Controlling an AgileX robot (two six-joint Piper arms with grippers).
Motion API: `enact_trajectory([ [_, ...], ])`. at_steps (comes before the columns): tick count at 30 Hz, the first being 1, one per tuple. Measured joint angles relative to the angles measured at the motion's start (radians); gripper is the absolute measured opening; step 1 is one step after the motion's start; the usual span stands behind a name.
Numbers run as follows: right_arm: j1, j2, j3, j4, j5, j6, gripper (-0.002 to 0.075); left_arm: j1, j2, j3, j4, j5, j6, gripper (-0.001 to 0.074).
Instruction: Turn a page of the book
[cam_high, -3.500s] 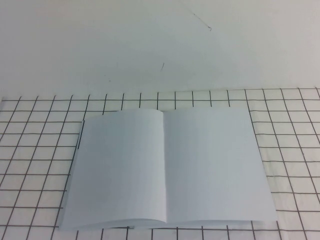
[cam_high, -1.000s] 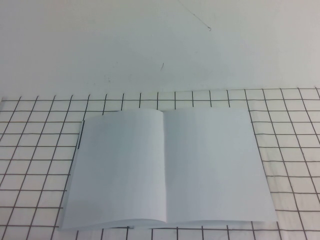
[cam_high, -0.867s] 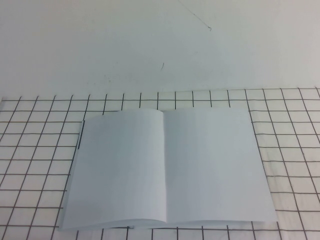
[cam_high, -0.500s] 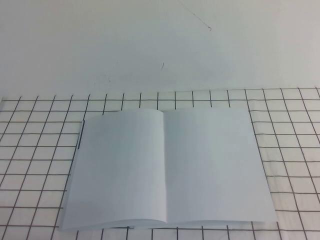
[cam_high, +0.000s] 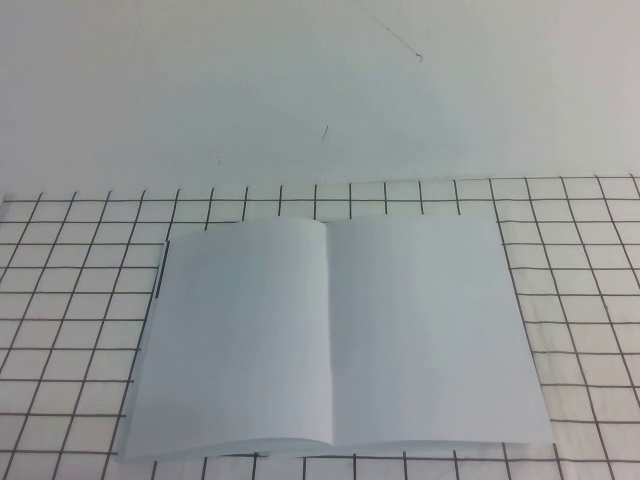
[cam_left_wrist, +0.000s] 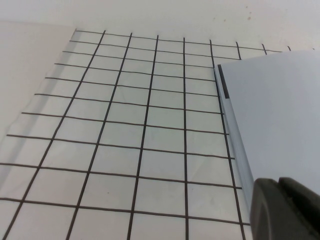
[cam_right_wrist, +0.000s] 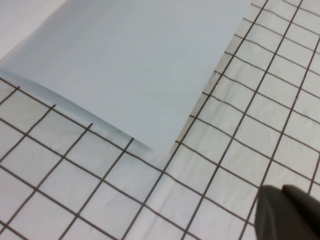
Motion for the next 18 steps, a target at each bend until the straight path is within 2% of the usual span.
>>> enact_trajectory([
  [4, -0.031, -0.034, 0.0, 0.0, 0.0, 0.0, 0.0001, 0.0, 0.0, 0.0, 0.0, 0.0, 0.0, -0.0003],
  [11, -0.138, -0.162, 0.008, -0.004, -0.052, -0.01, 0.0001, 0.0, 0.0, 0.0, 0.0, 0.0, 0.0, -0.0003],
  [18, -0.242, -0.316, 0.139, -0.007, -0.122, -0.021, 0.0001, 0.0, 0.0, 0.0, 0.0, 0.001, 0.0, -0.0003],
])
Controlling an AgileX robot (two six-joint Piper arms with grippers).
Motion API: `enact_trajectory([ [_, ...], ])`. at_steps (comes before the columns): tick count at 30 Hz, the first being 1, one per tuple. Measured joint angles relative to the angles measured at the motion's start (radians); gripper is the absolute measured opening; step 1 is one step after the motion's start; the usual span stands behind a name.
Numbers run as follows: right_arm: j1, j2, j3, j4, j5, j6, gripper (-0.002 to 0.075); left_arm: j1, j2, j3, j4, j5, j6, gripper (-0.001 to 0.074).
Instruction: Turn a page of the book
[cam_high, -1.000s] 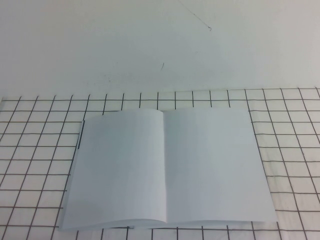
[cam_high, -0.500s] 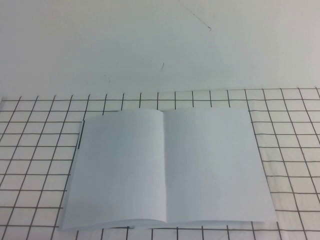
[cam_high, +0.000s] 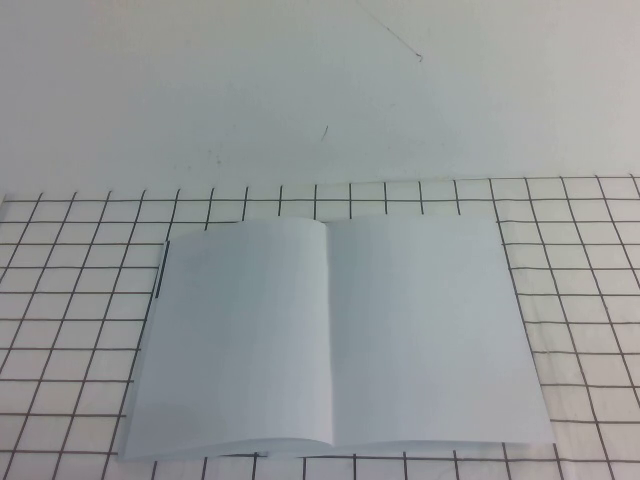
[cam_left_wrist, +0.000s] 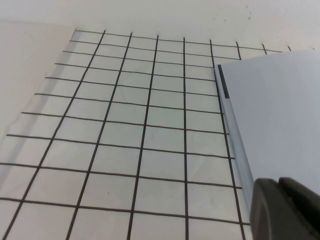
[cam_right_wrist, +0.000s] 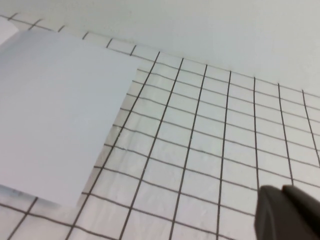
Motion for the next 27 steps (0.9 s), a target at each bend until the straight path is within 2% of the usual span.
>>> enact_trajectory([
  [9, -0.025, -0.132, 0.255, -0.002, -0.142, 0.0, 0.0001, 0.0, 0.0, 0.0, -0.002, 0.0, 0.0, -0.0002],
  [14, -0.065, -0.132, 0.262, -0.002, -0.138, 0.0, 0.0001, 0.0, 0.0, 0.0, -0.002, 0.0, 0.0, -0.0002],
  [27, -0.067, -0.132, 0.264, 0.061, -0.138, 0.0, 0.0001, 0.0, 0.0, 0.0, -0.002, 0.0, 0.0, -0.0002],
])
